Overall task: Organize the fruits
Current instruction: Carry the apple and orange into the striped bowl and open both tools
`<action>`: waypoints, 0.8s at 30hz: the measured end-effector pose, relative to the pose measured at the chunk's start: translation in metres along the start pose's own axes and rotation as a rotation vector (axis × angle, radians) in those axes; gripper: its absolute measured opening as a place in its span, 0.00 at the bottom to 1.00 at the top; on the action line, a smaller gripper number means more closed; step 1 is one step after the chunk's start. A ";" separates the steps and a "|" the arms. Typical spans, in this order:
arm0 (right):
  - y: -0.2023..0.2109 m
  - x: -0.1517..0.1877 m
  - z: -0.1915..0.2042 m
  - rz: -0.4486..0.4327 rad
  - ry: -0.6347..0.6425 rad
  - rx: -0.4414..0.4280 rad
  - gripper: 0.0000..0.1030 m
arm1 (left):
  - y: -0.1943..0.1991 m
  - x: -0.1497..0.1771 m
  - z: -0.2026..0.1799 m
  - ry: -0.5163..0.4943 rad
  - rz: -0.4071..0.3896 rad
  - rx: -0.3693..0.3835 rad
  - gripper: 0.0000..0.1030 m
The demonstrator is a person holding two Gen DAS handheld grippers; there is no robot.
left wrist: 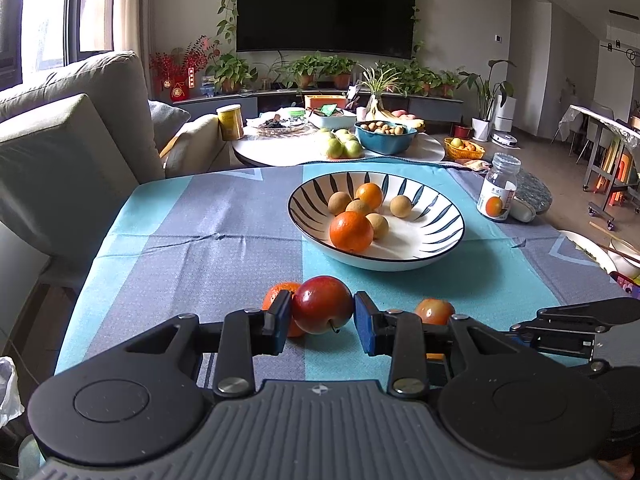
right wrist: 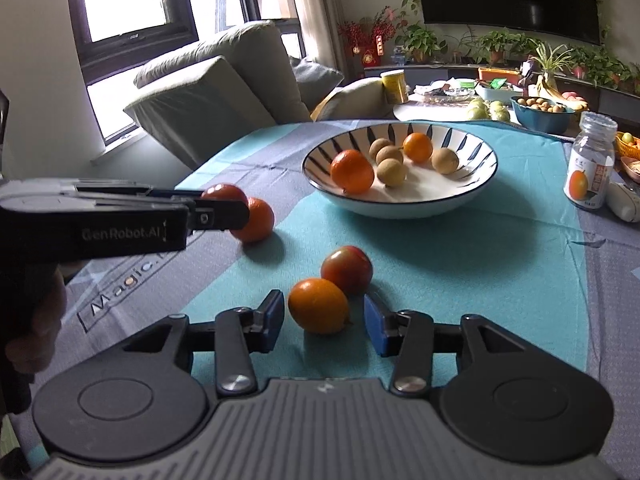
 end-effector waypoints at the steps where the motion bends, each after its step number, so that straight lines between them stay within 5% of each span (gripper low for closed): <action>1: 0.001 0.000 0.002 0.001 0.010 0.002 0.76 | -0.001 -0.001 -0.001 0.000 -0.001 0.003 0.31; 12: 0.020 -0.037 -0.031 -0.149 -0.076 0.085 0.76 | -0.023 -0.029 -0.021 -0.029 -0.035 0.065 0.31; 24: -0.003 -0.067 -0.067 -0.172 -0.069 0.139 0.76 | -0.065 -0.042 -0.048 -0.096 0.007 0.099 0.31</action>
Point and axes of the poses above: each gripper's, at about its wrist camera, not at the fingertips, and y roughly against the way its jaws point, z to its left, x to its underside, the point moved 1 cm from there along -y, roughly the way its jaws point, and after that the axes turned 1 degree about -x, right-handed, at the moved point
